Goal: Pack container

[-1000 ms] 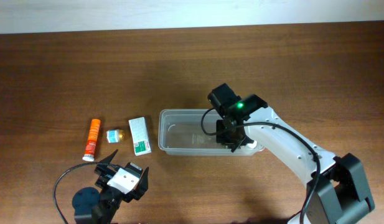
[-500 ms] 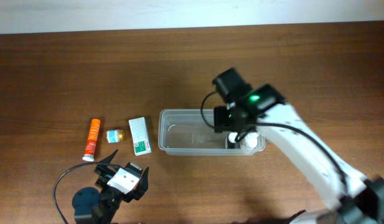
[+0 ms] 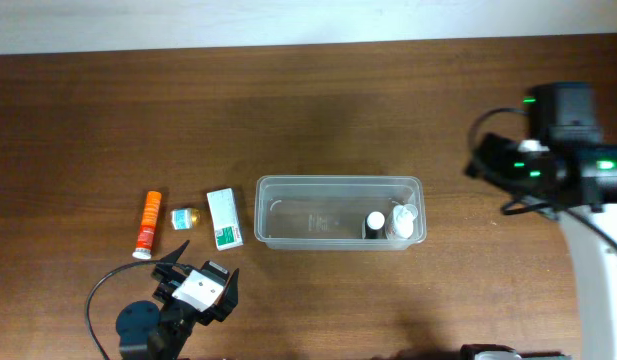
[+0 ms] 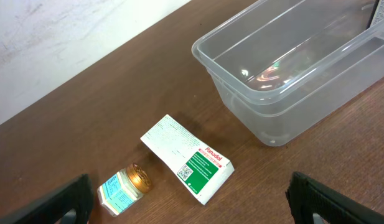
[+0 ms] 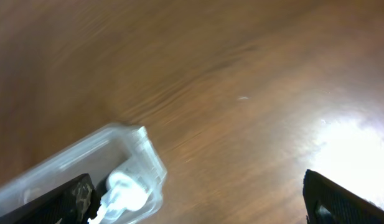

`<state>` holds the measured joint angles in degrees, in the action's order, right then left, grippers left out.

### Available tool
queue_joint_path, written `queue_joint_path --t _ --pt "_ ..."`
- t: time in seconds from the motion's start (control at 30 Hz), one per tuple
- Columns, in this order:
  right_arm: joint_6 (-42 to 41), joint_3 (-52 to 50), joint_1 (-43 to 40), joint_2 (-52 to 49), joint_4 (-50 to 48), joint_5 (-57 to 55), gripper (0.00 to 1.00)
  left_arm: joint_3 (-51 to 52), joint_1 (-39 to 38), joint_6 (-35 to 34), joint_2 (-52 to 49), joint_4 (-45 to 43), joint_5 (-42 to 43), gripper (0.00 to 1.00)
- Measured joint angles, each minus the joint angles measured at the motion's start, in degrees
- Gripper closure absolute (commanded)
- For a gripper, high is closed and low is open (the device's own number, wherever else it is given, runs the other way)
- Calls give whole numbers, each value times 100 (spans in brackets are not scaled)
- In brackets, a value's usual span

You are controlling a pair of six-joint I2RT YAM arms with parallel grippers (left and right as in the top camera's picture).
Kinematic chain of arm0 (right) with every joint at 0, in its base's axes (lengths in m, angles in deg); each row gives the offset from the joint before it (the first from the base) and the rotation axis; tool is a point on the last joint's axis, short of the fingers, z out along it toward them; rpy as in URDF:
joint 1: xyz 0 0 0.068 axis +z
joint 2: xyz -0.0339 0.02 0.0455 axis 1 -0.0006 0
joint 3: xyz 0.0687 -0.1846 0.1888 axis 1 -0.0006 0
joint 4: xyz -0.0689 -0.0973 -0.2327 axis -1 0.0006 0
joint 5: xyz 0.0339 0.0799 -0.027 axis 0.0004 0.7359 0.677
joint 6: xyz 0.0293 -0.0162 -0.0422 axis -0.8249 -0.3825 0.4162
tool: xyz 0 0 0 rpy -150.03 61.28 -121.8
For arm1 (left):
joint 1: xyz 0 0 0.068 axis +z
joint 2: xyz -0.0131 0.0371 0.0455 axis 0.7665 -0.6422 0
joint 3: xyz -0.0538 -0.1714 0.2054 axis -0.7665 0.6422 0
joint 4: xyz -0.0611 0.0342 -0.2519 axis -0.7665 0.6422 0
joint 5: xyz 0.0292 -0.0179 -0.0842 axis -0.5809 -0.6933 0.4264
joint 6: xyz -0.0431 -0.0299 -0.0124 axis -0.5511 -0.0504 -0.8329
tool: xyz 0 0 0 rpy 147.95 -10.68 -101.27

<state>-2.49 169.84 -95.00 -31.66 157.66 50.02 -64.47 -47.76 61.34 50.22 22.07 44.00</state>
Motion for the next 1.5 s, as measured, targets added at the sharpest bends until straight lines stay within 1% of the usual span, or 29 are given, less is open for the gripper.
queue_joint_path --t 0.13,0.27,0.5,0.67,0.77,0.87,0.93,1.07,1.17,1.27,1.37,1.43,1.5 --pt "0 0 -811 0 48 68 1 0 0 0 0 -254 -109 0" --pt "0 0 -1169 0 72 96 2 0 0 0 0 -385 -188 0" --pt "-2 0 -1235 0 72 157 1 2 0 4 0 -264 -173 0" --pt "0 0 -1235 0 72 192 2 -11 0 39 0 -811 -28 0" --pt "4 0 -1235 0 74 199 2 -111 0 -282 -26 -778 -96 0" --pt "17 0 -1235 0 74 201 1 -481 0 -629 -273 -772 -313 0" --pt "17 0 -1235 0 74 201 2 -916 0 -776 -599 -743 -566 0" --pt "28 0 -1235 0 72 201 2 -2105 0 -922 -1626 -400 -1255 0" --pt "35 0 -1235 0 68 205 1 -3130 31 -909 -2730 136 -1705 0" --pt "35 0 -1235 0 70 219 1 -4118 245 -868 -4028 605 -1906 0" --pt "37 0 -1235 0 74 221 2 -5038 654 -839 -5320 1119 -1755 0" --pt "37 0 -1235 0 72 221 2 -5619 997 -828 -6205 1440 -1360 0" --pt "39 0 -1235 -2 76 219 1 -6002 1226 -826 -6846 1674 -970 0"
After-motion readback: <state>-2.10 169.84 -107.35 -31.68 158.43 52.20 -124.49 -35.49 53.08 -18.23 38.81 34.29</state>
